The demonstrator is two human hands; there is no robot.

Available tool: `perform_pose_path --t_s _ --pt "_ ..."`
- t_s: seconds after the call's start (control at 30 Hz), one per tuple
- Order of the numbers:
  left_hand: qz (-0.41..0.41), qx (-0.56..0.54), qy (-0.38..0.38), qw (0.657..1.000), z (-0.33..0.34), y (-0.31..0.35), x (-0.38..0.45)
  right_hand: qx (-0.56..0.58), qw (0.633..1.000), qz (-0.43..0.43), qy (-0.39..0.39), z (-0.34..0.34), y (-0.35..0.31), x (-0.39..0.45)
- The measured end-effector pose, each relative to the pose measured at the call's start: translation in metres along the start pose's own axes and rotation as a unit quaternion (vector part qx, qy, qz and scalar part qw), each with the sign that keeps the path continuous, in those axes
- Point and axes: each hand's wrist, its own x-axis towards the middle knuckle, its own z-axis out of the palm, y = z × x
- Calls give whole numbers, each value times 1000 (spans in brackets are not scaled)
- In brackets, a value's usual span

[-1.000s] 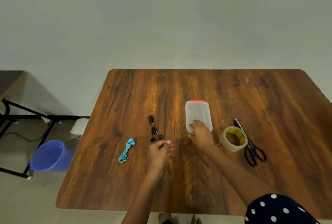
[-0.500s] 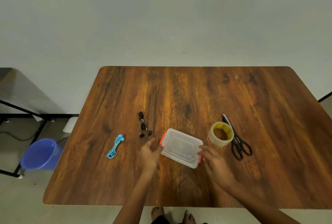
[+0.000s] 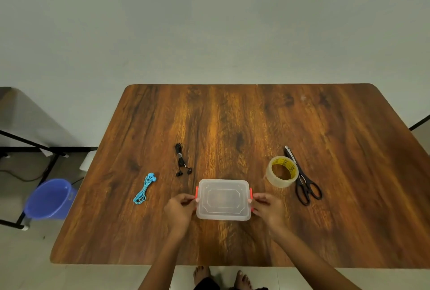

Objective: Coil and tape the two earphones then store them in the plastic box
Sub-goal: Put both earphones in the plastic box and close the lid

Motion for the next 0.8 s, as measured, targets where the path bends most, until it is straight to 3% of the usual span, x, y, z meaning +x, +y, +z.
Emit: perform_pose_path --t_s 0.2,0.5,0.67,0.8 --pt "-27 -33 -13 999 -3 -10 1 95 991 97 -21 -5 -1 2" --pt "-55 -24 -13 998 -6 -18 1 68 993 99 -11 -7 7 8" --pt "-12 45 71 996 -7 -8 -11 -123 991 -37 23 -8 5 3" --pt "55 6 35 998 -5 1 -20 -198 971 -133 -26 -9 3 -2"
